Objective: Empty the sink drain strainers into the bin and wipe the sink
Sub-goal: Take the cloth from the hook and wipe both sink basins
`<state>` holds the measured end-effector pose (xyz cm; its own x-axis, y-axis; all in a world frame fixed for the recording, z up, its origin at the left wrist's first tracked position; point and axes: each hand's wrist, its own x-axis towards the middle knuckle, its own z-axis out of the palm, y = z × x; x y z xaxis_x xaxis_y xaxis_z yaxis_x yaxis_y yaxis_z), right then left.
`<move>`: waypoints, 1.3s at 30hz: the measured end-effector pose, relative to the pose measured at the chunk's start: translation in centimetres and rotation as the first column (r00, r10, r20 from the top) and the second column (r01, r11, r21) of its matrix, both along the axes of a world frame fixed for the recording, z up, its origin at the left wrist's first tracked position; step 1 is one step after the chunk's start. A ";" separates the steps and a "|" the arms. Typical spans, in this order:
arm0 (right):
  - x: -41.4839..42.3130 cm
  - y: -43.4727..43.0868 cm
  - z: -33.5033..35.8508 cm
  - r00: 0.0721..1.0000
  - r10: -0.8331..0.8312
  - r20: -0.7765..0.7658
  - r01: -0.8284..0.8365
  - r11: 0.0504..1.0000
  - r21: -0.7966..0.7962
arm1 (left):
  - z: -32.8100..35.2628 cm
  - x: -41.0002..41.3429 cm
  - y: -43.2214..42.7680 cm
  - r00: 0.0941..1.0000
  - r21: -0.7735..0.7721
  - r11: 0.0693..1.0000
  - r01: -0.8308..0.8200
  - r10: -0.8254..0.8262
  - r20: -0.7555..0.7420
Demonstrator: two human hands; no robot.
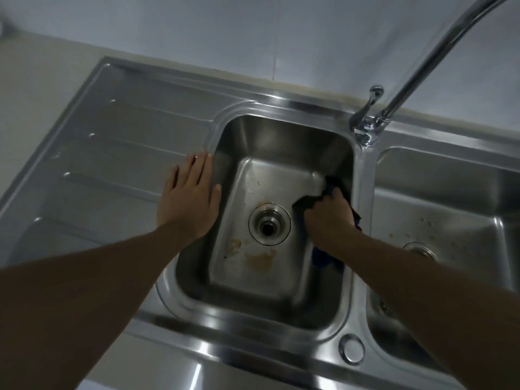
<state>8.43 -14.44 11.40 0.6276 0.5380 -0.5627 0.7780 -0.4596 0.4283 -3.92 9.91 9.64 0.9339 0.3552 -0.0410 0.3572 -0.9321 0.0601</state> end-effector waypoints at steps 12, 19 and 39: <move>6.0 2.0 -0.4 0.979 0.053 0.197 -0.039 0.996 -0.076 | 0.2 0.0 0.0 1.000 0.010 1.000 -0.015 0.015 -0.014; 9.2 2.9 -0.1 0.945 0.216 0.245 -0.282 0.919 0.277 | 0.0 0.0 0.0 1.000 0.022 1.000 -0.008 0.008 -0.015; 7.4 3.5 -8.5 0.759 -0.489 -0.429 0.647 0.493 0.582 | -0.3 0.2 0.0 0.999 0.043 0.999 -0.014 0.015 -0.030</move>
<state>15.82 -10.92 2.91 0.8658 0.3629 -0.3444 0.2620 -0.9153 -0.3058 -3.68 9.90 9.37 0.9273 0.3705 -0.0535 0.3714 -0.9284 0.0091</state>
